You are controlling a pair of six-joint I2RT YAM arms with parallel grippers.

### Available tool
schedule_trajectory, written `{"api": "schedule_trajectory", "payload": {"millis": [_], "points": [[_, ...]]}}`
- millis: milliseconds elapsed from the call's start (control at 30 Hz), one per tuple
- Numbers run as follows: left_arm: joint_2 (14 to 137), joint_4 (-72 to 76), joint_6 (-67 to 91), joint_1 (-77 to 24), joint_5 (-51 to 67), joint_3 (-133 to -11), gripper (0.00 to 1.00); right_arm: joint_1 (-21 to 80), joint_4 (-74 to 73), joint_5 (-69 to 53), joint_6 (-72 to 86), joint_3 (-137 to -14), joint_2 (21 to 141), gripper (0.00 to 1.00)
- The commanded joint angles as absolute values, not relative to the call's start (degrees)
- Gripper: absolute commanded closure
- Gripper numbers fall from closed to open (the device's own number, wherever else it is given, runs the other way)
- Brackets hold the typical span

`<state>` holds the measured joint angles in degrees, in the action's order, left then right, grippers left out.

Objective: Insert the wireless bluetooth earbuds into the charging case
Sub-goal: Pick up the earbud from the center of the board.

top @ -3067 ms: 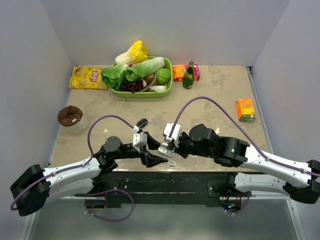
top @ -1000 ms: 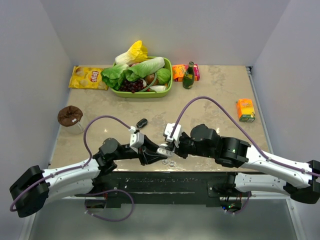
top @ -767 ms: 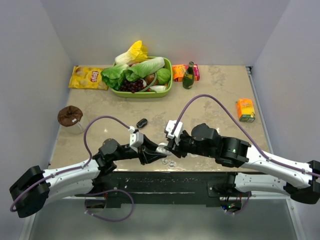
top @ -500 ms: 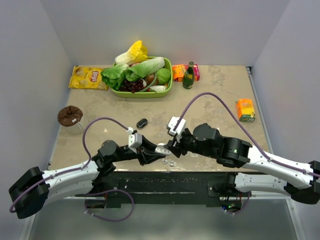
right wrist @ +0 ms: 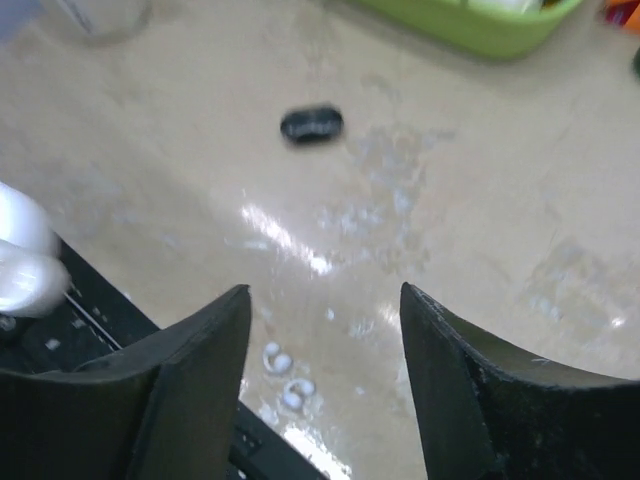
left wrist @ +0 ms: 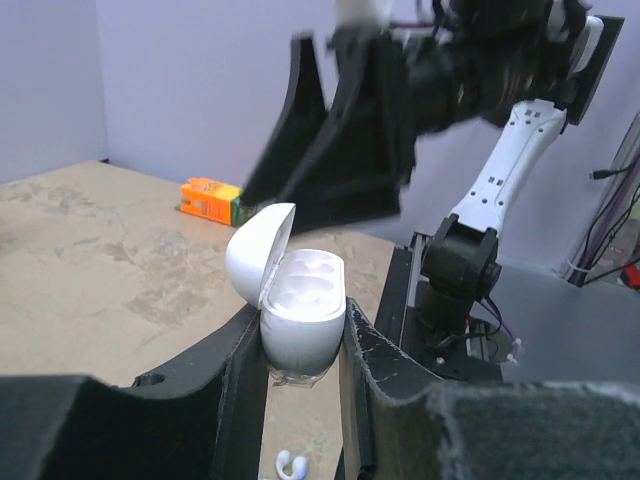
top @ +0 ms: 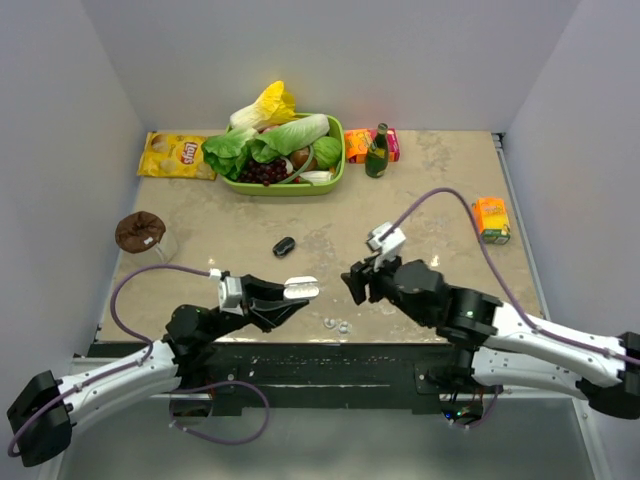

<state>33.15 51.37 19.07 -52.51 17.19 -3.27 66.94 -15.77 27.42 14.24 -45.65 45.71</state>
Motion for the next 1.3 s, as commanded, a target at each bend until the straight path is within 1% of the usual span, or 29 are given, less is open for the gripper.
{"api": "schedule_trajectory", "payload": {"millis": [0, 167, 200, 267, 300, 333, 400, 500, 667, 800, 933, 1033, 1200, 1267], "points": [[30.33, 54.14, 20.39, -52.29, 13.19, -0.45, 1.0, 66.88, -14.42, 22.7, 23.02, -40.35, 51.94, 0.39], [29.79, 54.05, 21.88, -52.29, 12.48, 1.66, 1.0, 66.88, -10.64, 19.08, 26.28, -35.34, 56.95, 0.51], [29.97, 55.1, 22.32, -52.29, 12.57, 2.54, 1.0, 66.97, -9.16, 16.9, 26.63, -33.59, 59.04, 0.6], [30.23, 56.16, 22.5, -52.29, 12.74, 3.25, 1.0, 66.97, -6.69, 16.17, 27.15, -31.91, 60.37, 0.65], [30.32, 56.42, 22.59, -52.29, 12.83, 3.43, 1.0, 66.97, -5.9, 15.48, 27.16, -31.47, 60.82, 0.71], [30.41, 56.6, 22.59, -52.29, 13.01, 3.43, 1.0, 66.97, -4.58, 15.03, 27.16, -31.12, 61.78, 0.73], [30.24, 56.52, 22.68, -52.29, 13.36, 3.43, 1.0, 66.97, -3.87, 14.33, 27.77, -30.41, 62.49, 0.74], [29.45, 55.46, 22.5, -52.38, 13.62, 3.34, 1.0, 66.97, -2.38, 12.84, 28.74, -29.36, 63.46, 0.71], [28.21, 54.84, 22.5, -52.29, 13.8, 4.22, 1.0, 67.06, 3.95, 8.09, 28.48, -26.81, 63.11, 0.7], [27.51, 55.02, 22.94, -52.29, 14.15, 5.01, 1.0, 67.15, 5.62, 5.19, 26.72, -28.56, 66.26, 0.63], [25.67, 53.8, 23.38, -52.29, 14.41, 5.62, 1.0, 67.06, 5.97, 4.4, 25.58, -29.62, 69.25, 0.61], [24.35, 52.3, 23.38, -52.38, 14.41, 5.45, 1.0, 67.06, 4.93, 7.11, 26.27, -29.54, 69.7, 0.64], [23.38, 50.89, 23.12, -52.29, 14.33, 5.36, 1.0, 66.97, 1.6, 14.66, 31.81, -27.25, 63.73, 0.62], [23.38, 50.89, 22.94, -52.29, 14.24, 5.36, 1.0, 67.06, 0.62, 15.12, 33.04, -26.46, 61.71, 0.62]]}}
